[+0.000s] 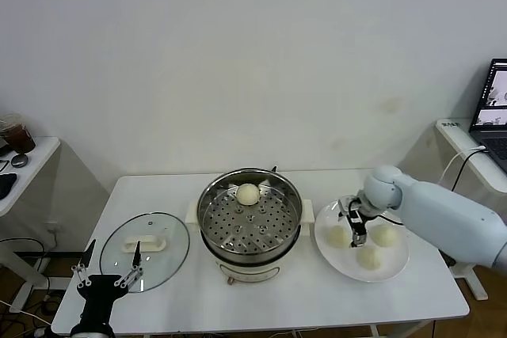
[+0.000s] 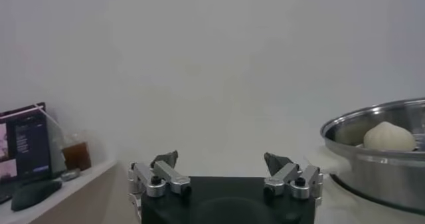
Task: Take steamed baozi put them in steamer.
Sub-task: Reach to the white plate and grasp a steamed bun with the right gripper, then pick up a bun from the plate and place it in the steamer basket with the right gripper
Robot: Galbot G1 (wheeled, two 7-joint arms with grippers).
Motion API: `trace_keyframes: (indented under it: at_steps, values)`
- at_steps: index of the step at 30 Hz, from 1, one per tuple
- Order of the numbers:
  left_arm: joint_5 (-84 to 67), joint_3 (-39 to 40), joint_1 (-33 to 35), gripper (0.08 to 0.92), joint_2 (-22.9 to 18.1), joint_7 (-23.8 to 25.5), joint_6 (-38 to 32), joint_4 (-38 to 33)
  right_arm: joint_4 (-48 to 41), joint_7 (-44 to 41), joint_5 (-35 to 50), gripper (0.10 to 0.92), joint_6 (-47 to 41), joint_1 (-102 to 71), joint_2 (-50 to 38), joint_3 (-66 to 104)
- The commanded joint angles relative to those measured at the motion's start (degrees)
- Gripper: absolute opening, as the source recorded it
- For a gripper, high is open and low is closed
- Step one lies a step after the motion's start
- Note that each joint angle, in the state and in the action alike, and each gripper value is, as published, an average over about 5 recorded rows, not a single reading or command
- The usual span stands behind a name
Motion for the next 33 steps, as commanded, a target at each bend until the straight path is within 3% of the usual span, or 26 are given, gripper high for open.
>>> trace_keyframes:
  at_steps: [1, 12, 24, 33]
  values:
    - [0.0, 0.0, 0.0, 0.823, 0.0, 0.0, 0.0, 0.1, -2.3, 0.4, -1.2, 0.787, 0.3, -1.6, 1.7, 1.3]
    - [0.1, 0.1, 0.0, 0.823, -0.2, 0.0, -0.1, 0.1, -3.1, 0.6, -1.8, 0.668, -0.3, -2.6, 3.1, 1.9]
    - [0.3, 0.1, 0.3, 0.823, -0.4, -0.1, -0.2, -0.4, -1.1, -1.1, -1.8, 0.434, -0.5, -1.1, 1.3, 2.0]
    - [0.2, 0.7, 0.2, 0.823, -0.2, 0.0, -0.1, -0.9, 4.4, -3.9, 4.5, 0.429, -0.4, 8.9, -5.6, 1.1]
